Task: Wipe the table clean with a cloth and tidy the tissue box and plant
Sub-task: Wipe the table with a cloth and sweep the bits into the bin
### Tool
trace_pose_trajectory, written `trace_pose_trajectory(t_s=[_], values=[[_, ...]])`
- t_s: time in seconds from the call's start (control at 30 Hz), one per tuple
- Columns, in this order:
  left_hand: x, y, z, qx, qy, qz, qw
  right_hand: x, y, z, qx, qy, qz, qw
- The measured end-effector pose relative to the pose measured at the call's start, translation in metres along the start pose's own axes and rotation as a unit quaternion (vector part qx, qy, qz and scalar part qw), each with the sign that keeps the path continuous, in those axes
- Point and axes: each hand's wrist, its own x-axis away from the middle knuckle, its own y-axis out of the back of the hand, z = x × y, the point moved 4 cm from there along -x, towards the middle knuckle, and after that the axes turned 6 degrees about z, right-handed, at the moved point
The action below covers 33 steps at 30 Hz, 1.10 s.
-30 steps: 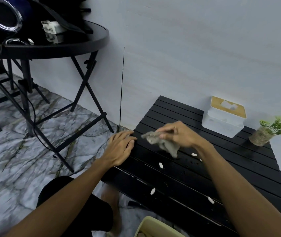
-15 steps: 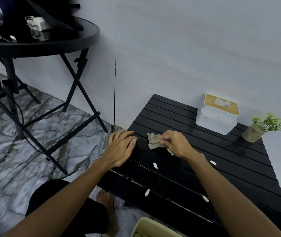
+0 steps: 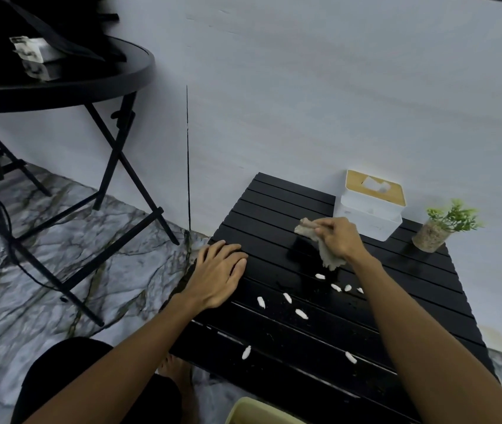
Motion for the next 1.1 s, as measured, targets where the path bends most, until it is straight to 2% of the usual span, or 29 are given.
trace_pose_trajectory(t_s=[0.13,0.23,0.3,0.43,0.63,0.77,0.8,0.87,0.97,1.1], values=[[-0.004,-0.005,-0.003,-0.006,0.002,0.011,1.0,-0.001,-0.028,-0.025,0.1,-0.044,0.023,0.994],[-0.003,-0.007,-0.004,-0.003,-0.002,0.015,1.0,0.014,-0.038,-0.029,0.113,0.01,-0.005,0.994],[-0.001,-0.009,-0.005,-0.004,-0.006,0.023,1.0,0.024,-0.039,-0.029,0.09,0.054,0.006,0.994],[0.002,-0.011,-0.008,0.002,-0.013,0.022,1.0,0.057,-0.045,-0.021,0.065,0.132,0.062,0.987],[0.007,-0.015,-0.011,-0.022,-0.009,0.032,0.999,0.103,-0.049,-0.007,0.057,0.19,0.16,0.967],[0.007,-0.015,-0.01,-0.031,-0.014,0.032,0.999,0.117,-0.041,-0.004,-0.023,0.166,0.249,0.954],[0.008,-0.015,-0.011,-0.032,-0.016,0.03,0.999,0.116,-0.038,-0.003,-0.053,0.153,0.243,0.956],[0.009,-0.015,-0.011,-0.038,-0.018,0.03,0.999,0.106,-0.031,-0.003,-0.091,0.126,0.163,0.974],[0.01,-0.014,-0.013,-0.046,-0.019,0.029,0.998,0.086,-0.035,0.001,-0.041,0.102,0.019,0.994],[0.011,-0.016,-0.014,-0.064,-0.02,0.038,0.997,0.08,-0.07,0.012,0.055,0.1,0.027,0.993]])
